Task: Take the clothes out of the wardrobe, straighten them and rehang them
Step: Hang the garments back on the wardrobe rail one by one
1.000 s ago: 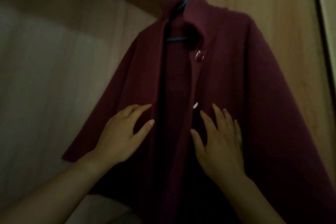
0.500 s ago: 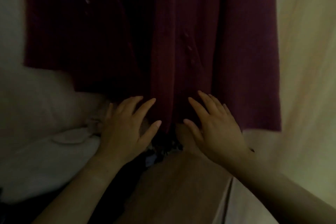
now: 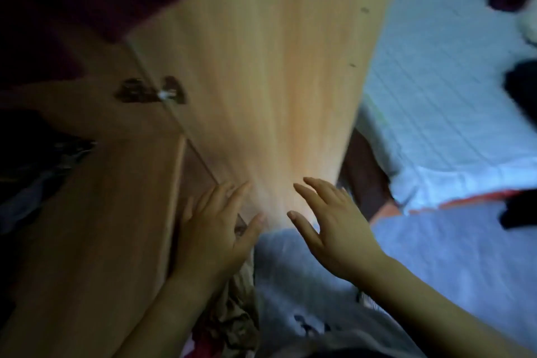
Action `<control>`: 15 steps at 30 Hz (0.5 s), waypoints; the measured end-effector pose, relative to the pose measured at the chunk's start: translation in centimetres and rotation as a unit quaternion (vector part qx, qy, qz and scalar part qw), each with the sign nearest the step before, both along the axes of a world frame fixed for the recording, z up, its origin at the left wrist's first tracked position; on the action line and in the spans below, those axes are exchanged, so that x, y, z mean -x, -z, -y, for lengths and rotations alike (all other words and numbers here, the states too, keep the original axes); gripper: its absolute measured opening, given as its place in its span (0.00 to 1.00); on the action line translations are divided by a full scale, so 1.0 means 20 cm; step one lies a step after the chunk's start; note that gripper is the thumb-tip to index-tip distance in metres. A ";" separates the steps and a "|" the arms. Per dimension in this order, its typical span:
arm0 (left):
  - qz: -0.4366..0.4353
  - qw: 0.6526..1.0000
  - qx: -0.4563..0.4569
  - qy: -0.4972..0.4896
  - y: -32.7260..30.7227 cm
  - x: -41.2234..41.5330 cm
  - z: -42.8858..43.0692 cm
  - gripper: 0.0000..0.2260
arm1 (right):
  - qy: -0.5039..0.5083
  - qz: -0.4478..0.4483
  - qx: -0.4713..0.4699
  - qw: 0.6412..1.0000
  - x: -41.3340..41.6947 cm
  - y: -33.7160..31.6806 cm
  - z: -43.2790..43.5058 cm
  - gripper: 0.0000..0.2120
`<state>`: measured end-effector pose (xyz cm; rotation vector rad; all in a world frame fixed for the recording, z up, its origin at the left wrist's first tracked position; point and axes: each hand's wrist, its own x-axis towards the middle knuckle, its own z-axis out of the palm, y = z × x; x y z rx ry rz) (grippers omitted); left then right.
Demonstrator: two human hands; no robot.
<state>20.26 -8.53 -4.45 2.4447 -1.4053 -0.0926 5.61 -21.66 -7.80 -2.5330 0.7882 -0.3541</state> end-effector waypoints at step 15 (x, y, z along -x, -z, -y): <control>-0.077 0.932 -0.041 0.352 0.43 1.36 1.80 0.22 | 0.351 -0.073 -0.063 0.931 1.67 0.20 1.08 0.27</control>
